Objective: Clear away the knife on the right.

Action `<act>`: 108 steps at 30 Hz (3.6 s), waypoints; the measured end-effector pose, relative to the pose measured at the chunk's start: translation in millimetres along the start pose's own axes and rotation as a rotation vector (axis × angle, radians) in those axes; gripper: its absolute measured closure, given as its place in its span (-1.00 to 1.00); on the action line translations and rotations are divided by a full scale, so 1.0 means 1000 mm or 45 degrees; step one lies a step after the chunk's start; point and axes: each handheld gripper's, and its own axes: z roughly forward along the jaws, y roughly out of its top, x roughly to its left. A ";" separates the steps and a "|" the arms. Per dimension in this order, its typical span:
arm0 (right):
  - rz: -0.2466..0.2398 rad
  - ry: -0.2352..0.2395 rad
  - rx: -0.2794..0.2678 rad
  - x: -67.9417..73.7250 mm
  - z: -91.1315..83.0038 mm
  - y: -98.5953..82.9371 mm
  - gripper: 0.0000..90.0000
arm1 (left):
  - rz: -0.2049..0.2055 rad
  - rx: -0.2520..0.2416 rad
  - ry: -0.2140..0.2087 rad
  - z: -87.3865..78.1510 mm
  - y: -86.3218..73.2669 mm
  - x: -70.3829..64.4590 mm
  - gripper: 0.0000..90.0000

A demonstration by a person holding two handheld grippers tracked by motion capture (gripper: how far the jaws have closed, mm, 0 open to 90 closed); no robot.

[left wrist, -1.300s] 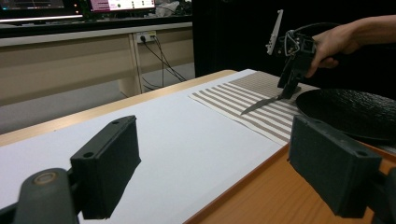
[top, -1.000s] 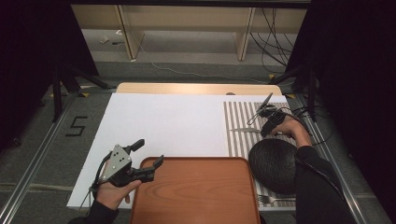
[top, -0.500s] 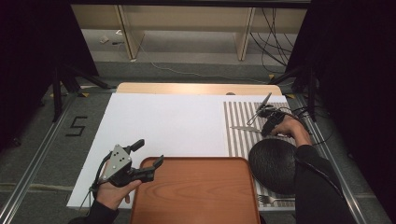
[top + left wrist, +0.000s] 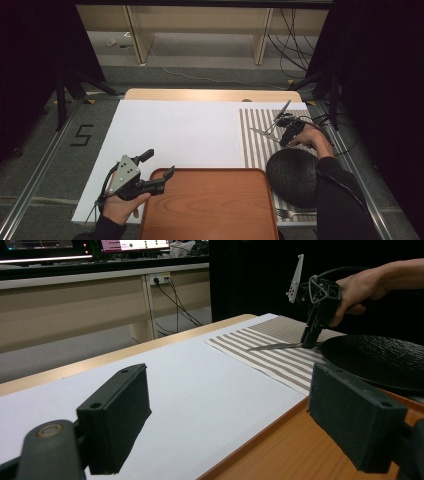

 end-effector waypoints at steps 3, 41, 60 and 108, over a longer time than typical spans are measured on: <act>-0.034 0.006 -0.017 0.001 0.000 -0.001 0.76 | -0.001 -0.002 0.000 0.000 0.000 0.000 -0.63; -0.192 -0.204 -0.268 0.003 -0.042 0.000 0.79 | 0.000 0.007 0.009 0.003 -0.002 0.000 -0.63; 0.013 0.162 -0.599 0.037 -0.096 -0.017 0.79 | -0.002 0.011 0.009 0.003 -0.002 0.000 -0.63; -0.116 0.432 -0.760 0.169 -0.097 -0.057 0.79 | -0.005 -0.023 0.037 -0.002 -0.001 0.004 -0.63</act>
